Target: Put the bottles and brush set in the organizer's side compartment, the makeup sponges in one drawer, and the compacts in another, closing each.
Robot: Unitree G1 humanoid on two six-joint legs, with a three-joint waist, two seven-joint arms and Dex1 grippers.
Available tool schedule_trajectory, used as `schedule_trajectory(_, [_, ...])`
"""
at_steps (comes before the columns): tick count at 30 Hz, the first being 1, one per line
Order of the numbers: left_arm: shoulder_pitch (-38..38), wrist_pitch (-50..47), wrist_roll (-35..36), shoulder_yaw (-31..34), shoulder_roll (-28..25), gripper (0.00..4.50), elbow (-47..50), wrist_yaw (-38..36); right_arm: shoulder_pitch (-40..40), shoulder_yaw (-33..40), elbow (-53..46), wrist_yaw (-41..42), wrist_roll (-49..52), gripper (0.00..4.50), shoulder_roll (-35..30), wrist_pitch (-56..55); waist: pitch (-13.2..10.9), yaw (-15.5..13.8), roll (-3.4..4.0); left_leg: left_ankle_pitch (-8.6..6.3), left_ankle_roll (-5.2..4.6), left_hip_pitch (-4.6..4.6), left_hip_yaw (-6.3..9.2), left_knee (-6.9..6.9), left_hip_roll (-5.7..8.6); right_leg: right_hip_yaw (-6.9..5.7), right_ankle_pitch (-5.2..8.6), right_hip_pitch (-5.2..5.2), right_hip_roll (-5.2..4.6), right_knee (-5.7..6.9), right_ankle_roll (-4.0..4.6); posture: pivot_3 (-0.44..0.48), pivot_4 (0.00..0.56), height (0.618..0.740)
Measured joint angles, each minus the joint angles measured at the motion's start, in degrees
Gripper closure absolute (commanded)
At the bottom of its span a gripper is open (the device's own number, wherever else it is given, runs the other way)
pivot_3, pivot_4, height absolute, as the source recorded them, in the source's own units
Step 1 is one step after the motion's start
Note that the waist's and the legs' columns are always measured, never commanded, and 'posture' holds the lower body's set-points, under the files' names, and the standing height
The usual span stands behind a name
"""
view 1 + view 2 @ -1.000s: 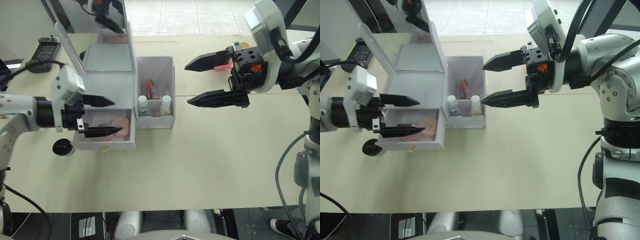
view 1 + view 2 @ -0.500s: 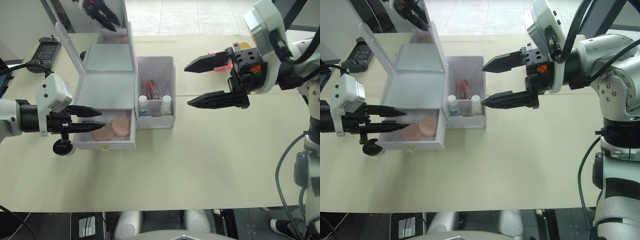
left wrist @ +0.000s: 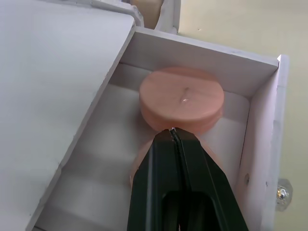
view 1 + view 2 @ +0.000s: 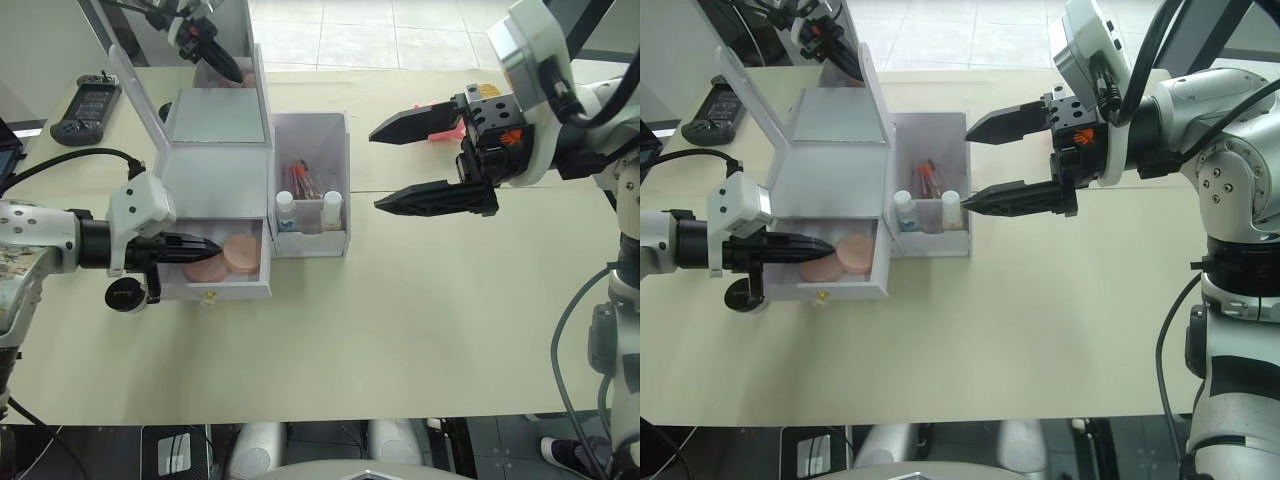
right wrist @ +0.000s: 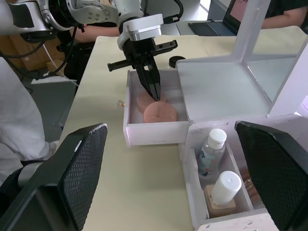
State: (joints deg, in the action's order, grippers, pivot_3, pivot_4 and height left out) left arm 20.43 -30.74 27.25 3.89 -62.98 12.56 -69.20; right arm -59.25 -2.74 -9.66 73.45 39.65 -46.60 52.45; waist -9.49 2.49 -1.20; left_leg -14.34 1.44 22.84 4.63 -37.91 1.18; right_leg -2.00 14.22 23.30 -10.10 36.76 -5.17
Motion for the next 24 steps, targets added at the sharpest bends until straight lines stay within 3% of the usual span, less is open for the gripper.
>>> schedule_trajectory(7, [1.1, 2.2, -3.3, -2.5, 0.6, 4.49, -0.6, -0.2, 0.1, 0.1, -0.5, -0.5, 0.0, 0.00, -0.3, 0.0, 0.0, -0.4, 0.00, -0.01, -0.01, -0.02, 0.00, -0.04, 0.00, 0.00, 0.00, -0.05, 0.00, 0.00, 0.00, 0.000, 0.150, 0.740])
schedule_trajectory(15, [1.4, 3.2, -5.0, -2.3, -3.9, 4.49, -2.2, -2.9, 0.1, 0.2, -0.9, -0.9, 0.0, 0.00, -0.4, 0.0, 0.0, 0.2, 0.01, -0.02, -0.03, -0.07, 0.01, -0.01, -0.01, 0.00, 0.01, -0.02, 0.00, 0.06, -0.01, 0.000, 0.150, 0.740])
schedule_trajectory(24, [2.5, -1.5, -1.3, 0.0, -2.2, 4.49, -1.8, -2.5, -2.4, 0.3, -0.9, -1.6, 1.3, 0.00, 0.2, 0.8, 0.0, 0.0, 0.00, -0.02, -0.03, 0.01, 0.02, -0.04, 0.00, -0.01, 0.01, -0.01, 0.00, 0.04, -0.02, 0.000, 0.150, 0.740])
